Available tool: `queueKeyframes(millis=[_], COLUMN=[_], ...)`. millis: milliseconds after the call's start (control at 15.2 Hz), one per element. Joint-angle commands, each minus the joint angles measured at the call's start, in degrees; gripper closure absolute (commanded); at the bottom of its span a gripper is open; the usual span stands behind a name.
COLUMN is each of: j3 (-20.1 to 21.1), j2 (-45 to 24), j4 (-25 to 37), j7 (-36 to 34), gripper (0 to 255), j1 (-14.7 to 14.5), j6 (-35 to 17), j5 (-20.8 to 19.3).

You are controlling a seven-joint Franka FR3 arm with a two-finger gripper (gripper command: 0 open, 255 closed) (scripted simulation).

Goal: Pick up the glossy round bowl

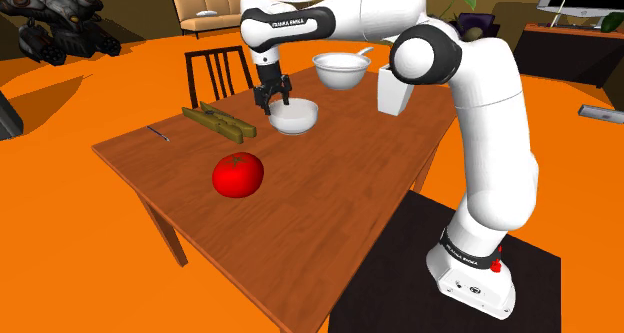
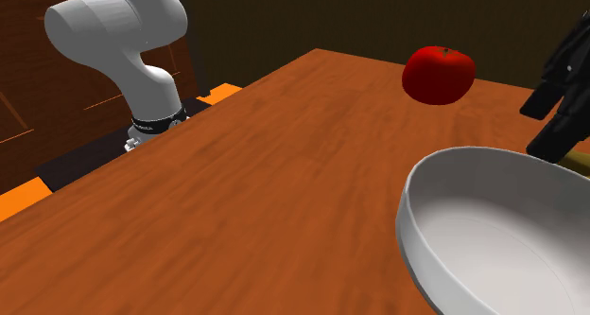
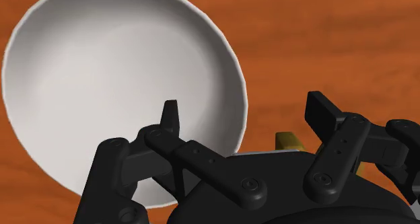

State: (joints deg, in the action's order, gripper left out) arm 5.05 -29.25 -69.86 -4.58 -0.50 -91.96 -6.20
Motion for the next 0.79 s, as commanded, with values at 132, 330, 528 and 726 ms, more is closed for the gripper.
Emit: queueKeyframes(millis=[132,330,528,726], j3=[-0.07,-0.08,-0.09,-0.07], j2=[-1.72,-1.7,-1.75,-1.75], j4=[0.07,-2.27,-3.4,-3.41], j7=[-0.26,-0.43,-0.52,-0.57], gripper=[0,0,0,255], j1=[-0.1,-0.01,0.02,-0.01], j6=[-1.78,-4.09,-5.27,-5.27], j5=[-0.17,-0.2,-0.22,-0.22])
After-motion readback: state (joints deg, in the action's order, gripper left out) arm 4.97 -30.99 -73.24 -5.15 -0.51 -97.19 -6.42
